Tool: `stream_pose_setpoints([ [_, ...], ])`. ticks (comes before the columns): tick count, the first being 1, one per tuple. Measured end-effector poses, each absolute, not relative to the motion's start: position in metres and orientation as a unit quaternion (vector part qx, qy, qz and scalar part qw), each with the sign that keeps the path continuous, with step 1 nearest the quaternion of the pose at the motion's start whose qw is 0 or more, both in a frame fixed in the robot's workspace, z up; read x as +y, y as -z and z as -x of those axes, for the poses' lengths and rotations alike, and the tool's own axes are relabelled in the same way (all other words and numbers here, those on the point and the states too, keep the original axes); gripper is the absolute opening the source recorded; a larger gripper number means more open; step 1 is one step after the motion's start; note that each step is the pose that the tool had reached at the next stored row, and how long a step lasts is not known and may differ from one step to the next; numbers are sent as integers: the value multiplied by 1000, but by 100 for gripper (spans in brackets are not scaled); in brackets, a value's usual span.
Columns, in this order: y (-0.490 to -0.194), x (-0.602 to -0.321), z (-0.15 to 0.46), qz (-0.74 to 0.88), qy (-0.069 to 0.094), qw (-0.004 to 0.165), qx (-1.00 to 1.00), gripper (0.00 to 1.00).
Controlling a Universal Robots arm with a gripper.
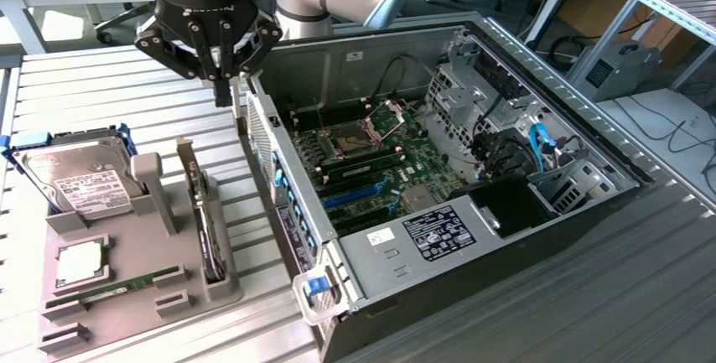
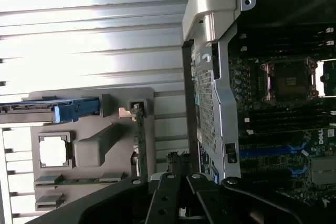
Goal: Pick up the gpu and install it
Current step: 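Reach for the gpu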
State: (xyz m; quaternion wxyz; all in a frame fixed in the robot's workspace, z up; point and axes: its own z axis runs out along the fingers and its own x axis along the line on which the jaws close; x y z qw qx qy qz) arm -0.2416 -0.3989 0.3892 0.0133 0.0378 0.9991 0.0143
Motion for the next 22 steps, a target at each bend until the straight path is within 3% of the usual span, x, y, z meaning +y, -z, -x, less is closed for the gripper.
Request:
stream_pose_setpoints([
  [22, -388, -399, 260, -38, -14, 13, 999, 11],
])
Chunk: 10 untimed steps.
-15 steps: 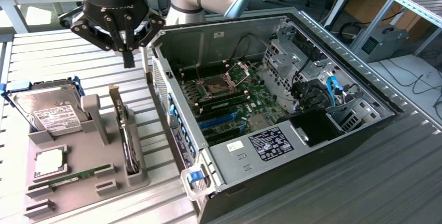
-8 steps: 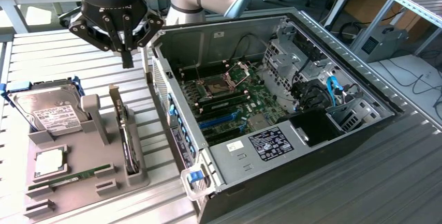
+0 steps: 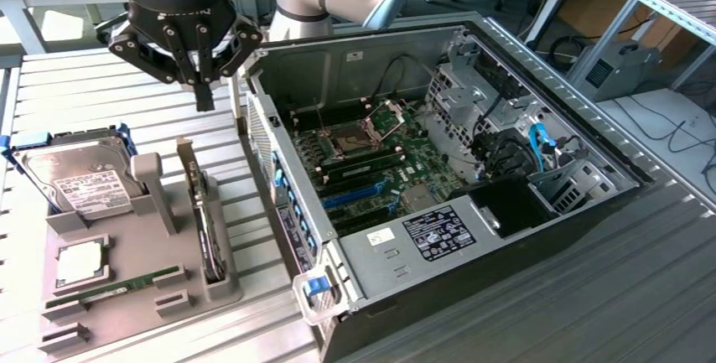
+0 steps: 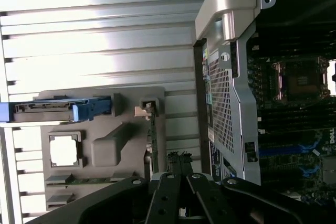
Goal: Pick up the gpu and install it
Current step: 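Reach for the gpu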
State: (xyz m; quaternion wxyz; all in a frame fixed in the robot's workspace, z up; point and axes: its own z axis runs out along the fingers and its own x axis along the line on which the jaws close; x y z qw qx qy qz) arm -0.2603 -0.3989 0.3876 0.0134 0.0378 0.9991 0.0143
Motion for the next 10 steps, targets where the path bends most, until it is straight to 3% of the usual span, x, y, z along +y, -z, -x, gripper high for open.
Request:
stream_pose_setpoints([
  [10, -387, -399, 263, -38, -14, 13, 999, 11],
])
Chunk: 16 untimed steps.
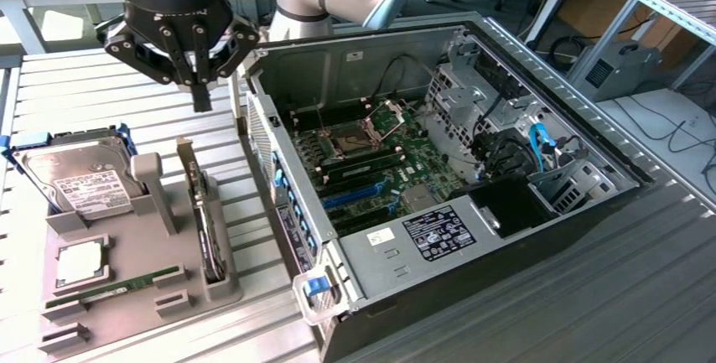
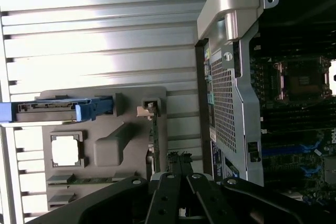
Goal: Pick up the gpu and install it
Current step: 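Reach for the gpu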
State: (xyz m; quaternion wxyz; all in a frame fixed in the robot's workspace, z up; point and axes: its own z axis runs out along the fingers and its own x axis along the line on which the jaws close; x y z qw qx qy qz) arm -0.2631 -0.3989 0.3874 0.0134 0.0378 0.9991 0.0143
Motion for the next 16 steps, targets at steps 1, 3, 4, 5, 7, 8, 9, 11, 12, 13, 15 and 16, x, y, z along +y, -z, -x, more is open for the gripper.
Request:
stream_pose_setpoints([
  [1, -387, -399, 263, -38, -14, 13, 999, 11],
  [3, -387, -399, 264, -38, -14, 13, 999, 11],
  [4, -387, -399, 264, -38, -14, 13, 999, 11],
  [5, -387, -399, 264, -38, -14, 13, 999, 11],
  [7, -387, -399, 265, -38, -14, 13, 999, 11],
  [8, -387, -399, 265, -38, -14, 13, 999, 11],
  [9, -387, -399, 265, -38, -14, 13, 999, 11],
  [11, -387, -399, 266, -38, -14, 13, 999, 11],
  [12, -387, -399, 266, -38, -14, 13, 999, 11],
  [13, -387, -399, 266, -38, -14, 13, 999, 11],
  [15, -387, -399, 267, -38, -14, 13, 999, 11],
  [16, -387, -399, 267, -38, -14, 13, 999, 11],
])
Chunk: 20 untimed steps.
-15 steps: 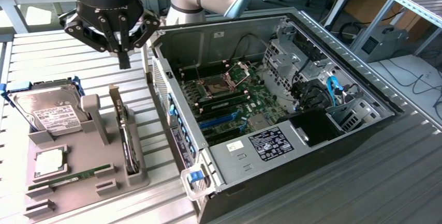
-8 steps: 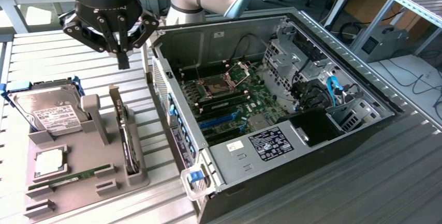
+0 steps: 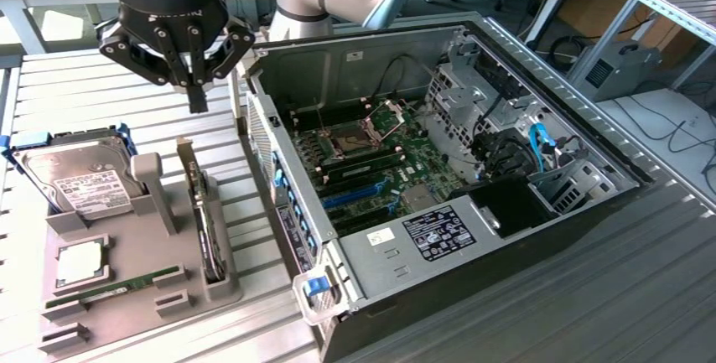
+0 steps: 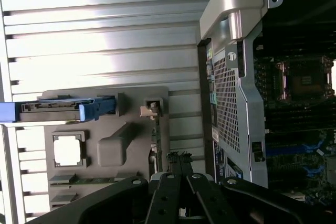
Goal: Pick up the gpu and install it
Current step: 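Reach for the gpu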
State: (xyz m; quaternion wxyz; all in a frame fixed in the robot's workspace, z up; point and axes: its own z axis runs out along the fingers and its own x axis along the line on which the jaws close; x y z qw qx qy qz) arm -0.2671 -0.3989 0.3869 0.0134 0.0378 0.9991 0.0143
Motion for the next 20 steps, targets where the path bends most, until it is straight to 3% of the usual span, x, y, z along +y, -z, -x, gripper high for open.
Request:
stream_pose_setpoints([
  [20, -386, -399, 272, -38, -14, 13, 999, 11],
])
